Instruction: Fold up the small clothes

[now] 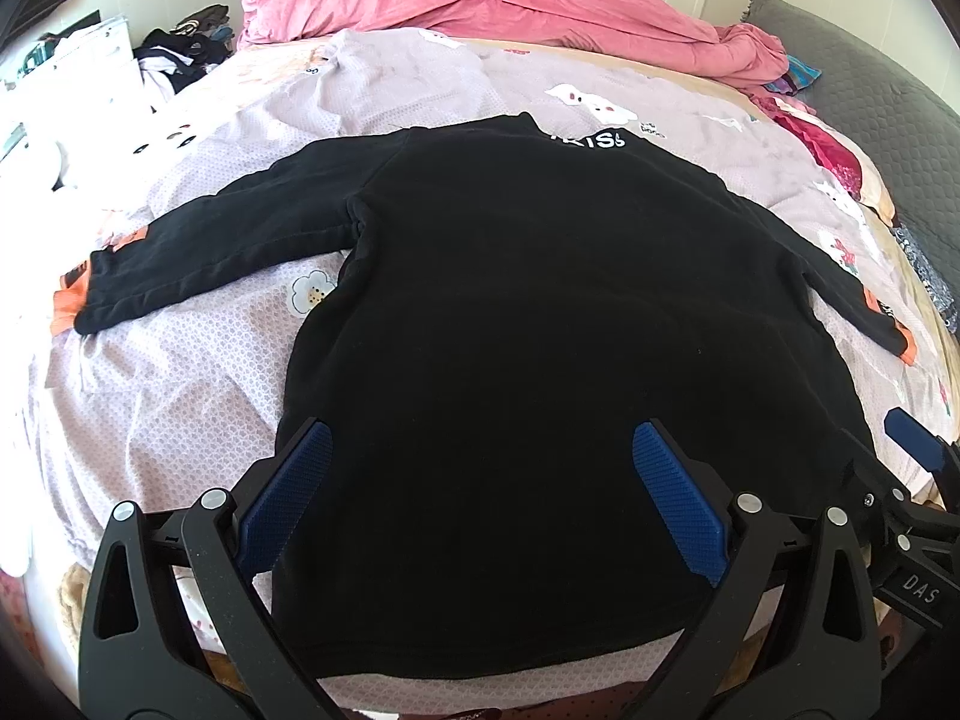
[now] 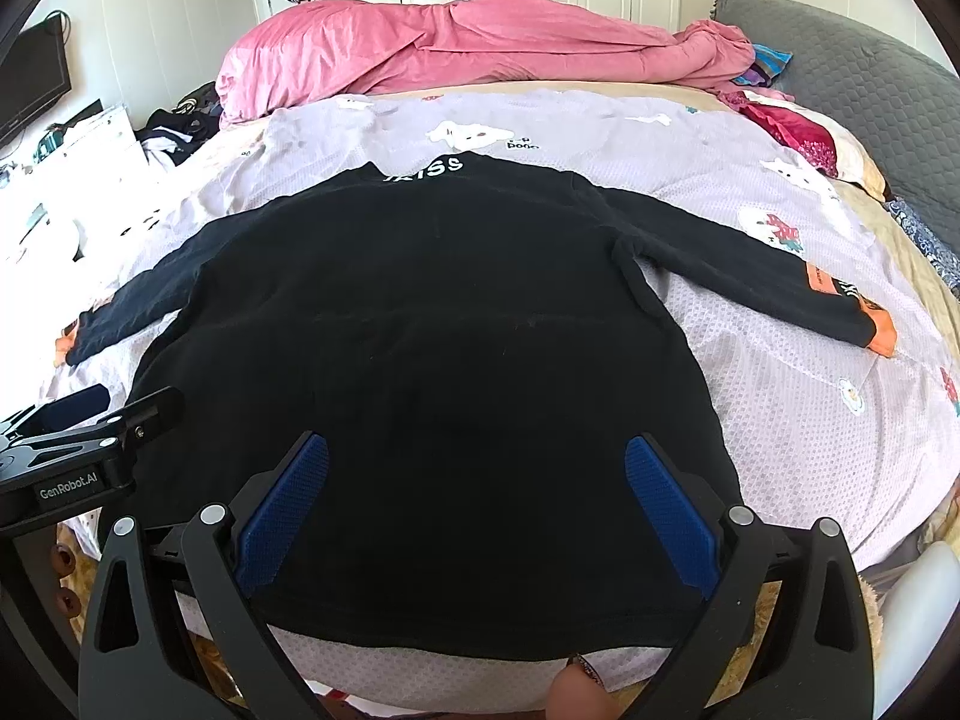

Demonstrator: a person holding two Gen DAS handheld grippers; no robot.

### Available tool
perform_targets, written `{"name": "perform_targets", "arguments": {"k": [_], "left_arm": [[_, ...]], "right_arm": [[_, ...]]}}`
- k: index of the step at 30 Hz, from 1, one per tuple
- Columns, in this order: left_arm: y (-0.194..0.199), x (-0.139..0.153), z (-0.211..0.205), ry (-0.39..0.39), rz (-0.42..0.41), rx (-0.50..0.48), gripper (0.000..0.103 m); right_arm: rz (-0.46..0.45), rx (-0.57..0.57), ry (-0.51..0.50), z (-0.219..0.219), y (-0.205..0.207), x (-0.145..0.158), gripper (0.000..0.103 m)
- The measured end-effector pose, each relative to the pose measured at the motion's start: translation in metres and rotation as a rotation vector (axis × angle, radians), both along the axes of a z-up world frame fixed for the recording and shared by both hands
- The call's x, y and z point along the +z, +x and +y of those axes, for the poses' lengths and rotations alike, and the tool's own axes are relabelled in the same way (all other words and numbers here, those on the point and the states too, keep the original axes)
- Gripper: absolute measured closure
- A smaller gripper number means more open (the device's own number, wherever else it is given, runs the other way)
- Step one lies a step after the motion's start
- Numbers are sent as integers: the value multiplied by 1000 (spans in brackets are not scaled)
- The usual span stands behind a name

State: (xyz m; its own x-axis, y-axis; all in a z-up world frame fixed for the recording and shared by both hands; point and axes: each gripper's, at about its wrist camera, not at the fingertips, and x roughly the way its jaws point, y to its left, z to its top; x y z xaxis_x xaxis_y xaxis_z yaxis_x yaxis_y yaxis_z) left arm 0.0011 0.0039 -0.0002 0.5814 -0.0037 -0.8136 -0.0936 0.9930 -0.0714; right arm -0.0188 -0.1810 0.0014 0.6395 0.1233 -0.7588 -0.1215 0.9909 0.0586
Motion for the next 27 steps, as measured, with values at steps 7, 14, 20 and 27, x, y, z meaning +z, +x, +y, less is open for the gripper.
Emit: {"name": "perform_targets", "arguments": {"k": [7,14,20,27], "left_arm": [[3,2,-2,2,-1,-5,8],[9,2,-6,5,1,-11,8],[15,2,-11,8,5,-18,8],[24,0,-13,4,11,-19,8]], "right_arm": [[-3,-1,4,-3,2,3,4],[-2,-6,11,-6,7,3,4],[-1,-17,18,-11,10,3,4],[1,-32,23,-19,17,2,4]]}}
